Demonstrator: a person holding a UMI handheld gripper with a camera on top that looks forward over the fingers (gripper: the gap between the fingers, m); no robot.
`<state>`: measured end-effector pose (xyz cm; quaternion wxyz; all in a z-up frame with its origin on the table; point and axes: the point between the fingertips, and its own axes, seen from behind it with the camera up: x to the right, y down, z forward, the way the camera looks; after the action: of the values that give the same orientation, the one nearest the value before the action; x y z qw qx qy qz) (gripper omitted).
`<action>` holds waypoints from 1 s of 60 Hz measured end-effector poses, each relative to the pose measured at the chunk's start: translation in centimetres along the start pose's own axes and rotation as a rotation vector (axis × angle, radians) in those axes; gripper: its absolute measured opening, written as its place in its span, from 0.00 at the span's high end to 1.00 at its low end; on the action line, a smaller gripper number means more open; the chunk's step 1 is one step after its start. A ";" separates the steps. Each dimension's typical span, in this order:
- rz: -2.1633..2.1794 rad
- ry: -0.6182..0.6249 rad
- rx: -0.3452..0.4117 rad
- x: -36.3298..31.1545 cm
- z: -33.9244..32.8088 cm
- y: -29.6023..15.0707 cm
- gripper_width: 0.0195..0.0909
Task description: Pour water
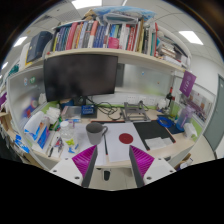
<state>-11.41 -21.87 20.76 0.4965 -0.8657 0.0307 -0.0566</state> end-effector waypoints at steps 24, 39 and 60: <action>0.087 -0.093 0.134 -17.9 9.0 2.4 0.36; 0.097 -0.071 0.177 -19.9 15.2 3.7 0.36; 0.107 -0.085 0.355 -19.7 18.6 1.7 0.41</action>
<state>-28.53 -4.60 8.67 0.6444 -0.7633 0.0451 0.0019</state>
